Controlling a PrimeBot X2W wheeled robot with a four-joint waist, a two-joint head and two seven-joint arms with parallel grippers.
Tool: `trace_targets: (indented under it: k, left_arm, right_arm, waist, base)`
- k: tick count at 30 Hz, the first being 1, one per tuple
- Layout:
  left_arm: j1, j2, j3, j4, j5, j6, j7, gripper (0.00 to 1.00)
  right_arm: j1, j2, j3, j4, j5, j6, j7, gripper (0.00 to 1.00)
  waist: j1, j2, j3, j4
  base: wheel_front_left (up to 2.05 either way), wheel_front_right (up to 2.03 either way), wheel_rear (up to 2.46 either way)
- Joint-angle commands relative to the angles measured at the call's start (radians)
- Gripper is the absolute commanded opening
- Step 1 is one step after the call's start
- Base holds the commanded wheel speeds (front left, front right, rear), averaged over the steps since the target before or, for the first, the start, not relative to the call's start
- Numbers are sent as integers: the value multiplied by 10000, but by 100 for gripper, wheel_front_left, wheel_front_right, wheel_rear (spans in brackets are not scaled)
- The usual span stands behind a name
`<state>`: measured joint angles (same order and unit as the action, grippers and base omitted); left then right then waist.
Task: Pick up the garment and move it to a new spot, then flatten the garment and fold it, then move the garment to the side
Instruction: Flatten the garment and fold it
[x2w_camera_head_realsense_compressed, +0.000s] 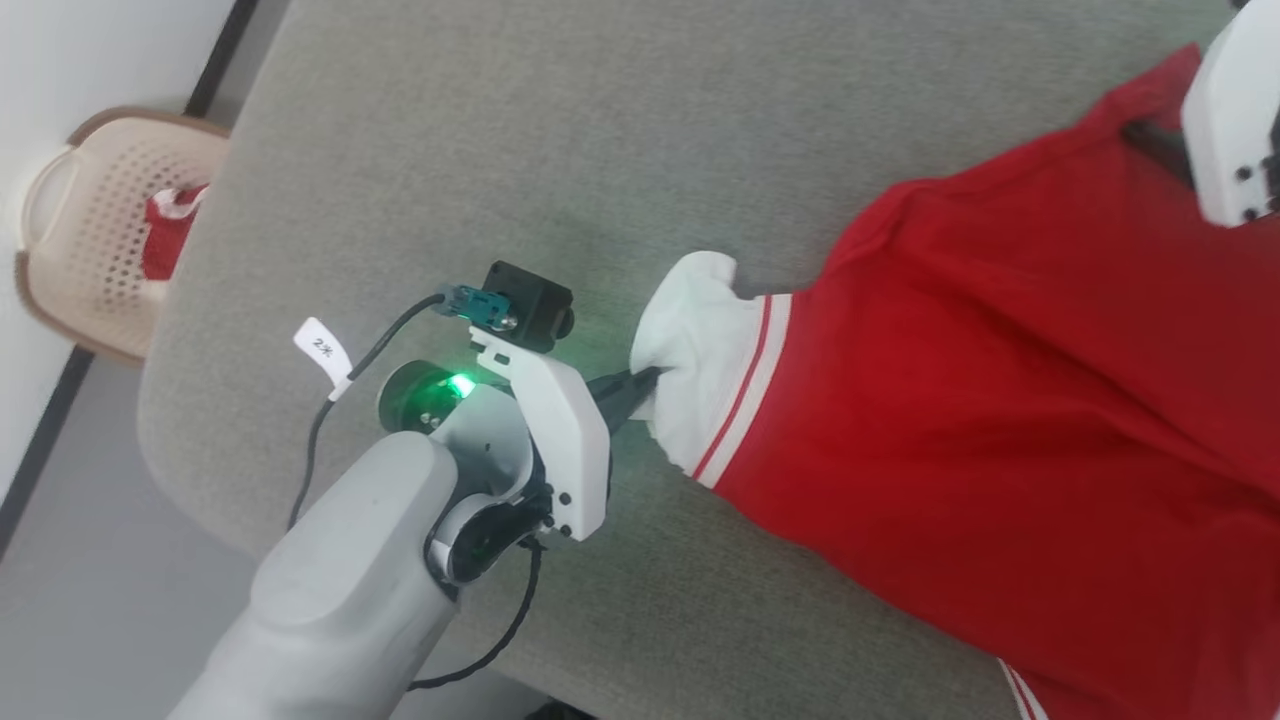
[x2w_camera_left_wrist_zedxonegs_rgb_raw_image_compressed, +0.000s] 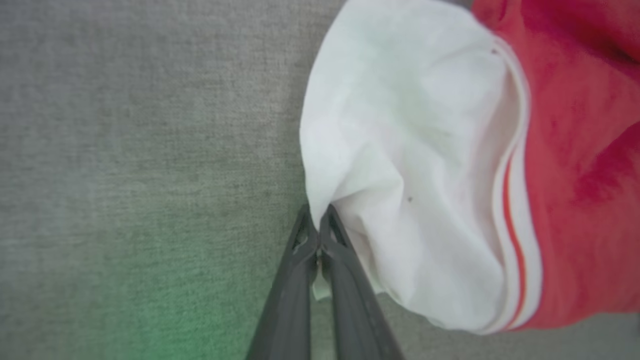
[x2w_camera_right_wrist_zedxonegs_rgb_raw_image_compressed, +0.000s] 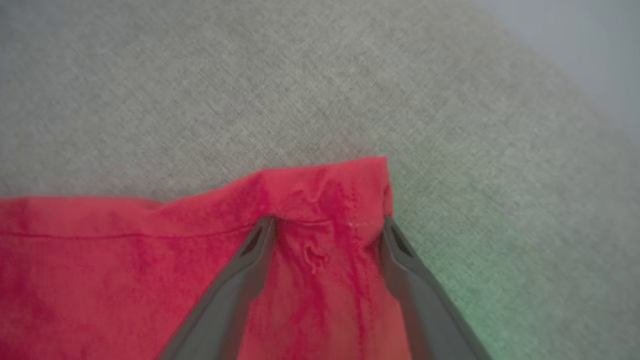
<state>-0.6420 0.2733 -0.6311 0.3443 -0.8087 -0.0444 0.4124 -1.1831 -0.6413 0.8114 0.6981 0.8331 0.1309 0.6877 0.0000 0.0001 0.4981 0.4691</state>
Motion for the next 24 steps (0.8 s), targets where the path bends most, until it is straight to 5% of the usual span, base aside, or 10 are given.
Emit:
trace_targets:
  k: [1, 5, 7, 24]
  left_arm:
    - [-26, -1, -83, 353, -10, 13, 19, 0]
    - [-138, -83, -91, 755, -57, -120, -101, 0]
    - [-208, -86, -79, 942, -90, -163, -166, 0]
    - [-2168, 900, 731, 1103, 41, 248, 290, 0]
  right_arm:
    - [669, 82, 557, 582, 218, -4, 616, 100]
    - [848, 160, 1150, 1075, 841, -2, 1641, 100]
    - [803, 93, 1424, 1002, 1042, 1, 1912, 0]
    - [-973, 193, 1475, 310, 1650, -5, -130, 0]
  waist:
    - [0, -1, 146, 153]
    - [0, -1, 162, 190]
    - [0, -1, 135, 163]
    - [0, -1, -892, -1395]
  base:
    - [0, 0, 0]
    - [0, 0, 0]
    - [0, 0, 0]
    - [0, 0, 0]
